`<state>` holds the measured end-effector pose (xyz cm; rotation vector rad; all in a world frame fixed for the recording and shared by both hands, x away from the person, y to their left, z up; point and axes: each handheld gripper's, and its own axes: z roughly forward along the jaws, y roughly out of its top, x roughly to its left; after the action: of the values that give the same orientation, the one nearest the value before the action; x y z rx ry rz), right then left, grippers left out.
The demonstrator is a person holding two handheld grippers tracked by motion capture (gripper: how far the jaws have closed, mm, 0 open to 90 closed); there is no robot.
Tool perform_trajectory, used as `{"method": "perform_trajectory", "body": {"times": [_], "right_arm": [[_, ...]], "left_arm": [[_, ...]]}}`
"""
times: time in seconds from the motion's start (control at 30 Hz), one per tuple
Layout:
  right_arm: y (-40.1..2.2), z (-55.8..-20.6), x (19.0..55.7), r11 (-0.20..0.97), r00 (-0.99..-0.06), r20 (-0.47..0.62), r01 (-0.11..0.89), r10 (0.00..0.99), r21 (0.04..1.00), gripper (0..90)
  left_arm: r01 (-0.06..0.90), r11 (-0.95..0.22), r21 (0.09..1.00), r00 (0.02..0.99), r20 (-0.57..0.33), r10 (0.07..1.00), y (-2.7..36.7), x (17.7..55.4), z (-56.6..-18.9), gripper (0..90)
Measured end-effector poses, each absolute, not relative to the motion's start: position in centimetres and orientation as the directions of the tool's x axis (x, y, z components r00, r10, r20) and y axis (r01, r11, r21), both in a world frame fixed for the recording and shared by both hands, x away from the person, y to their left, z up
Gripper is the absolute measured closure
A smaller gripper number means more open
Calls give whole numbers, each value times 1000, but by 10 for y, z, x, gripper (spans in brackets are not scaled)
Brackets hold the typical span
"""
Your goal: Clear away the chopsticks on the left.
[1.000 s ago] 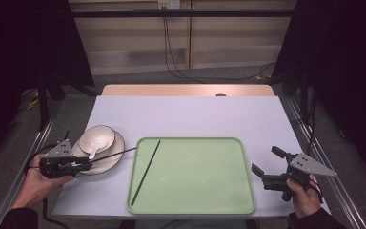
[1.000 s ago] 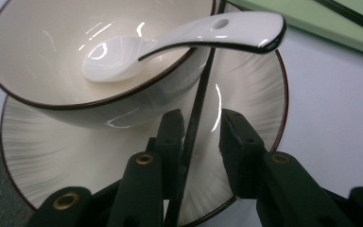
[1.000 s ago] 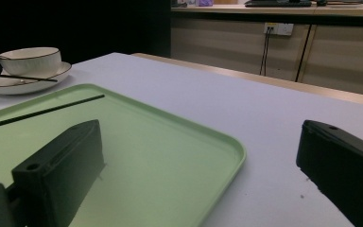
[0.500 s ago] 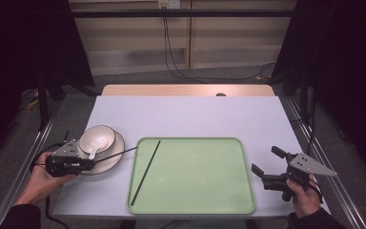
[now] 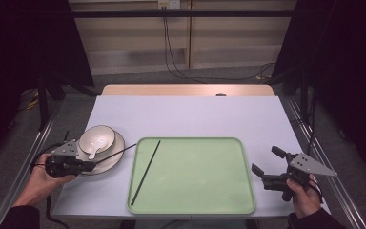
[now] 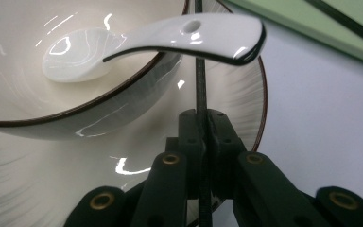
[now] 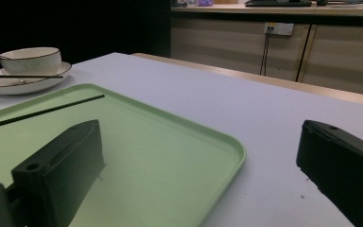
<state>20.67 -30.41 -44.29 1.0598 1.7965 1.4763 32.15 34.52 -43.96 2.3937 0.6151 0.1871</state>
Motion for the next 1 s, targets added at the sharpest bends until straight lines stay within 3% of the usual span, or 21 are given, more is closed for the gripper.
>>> {"method": "perform_trajectory", "body": {"times": [1.0], "right_arm": [[-304,-443,206,65,-518,57,215,853,974,9]], "left_arm": [[505,-500,704,803,-171,571,328,290,-414,858]]}}
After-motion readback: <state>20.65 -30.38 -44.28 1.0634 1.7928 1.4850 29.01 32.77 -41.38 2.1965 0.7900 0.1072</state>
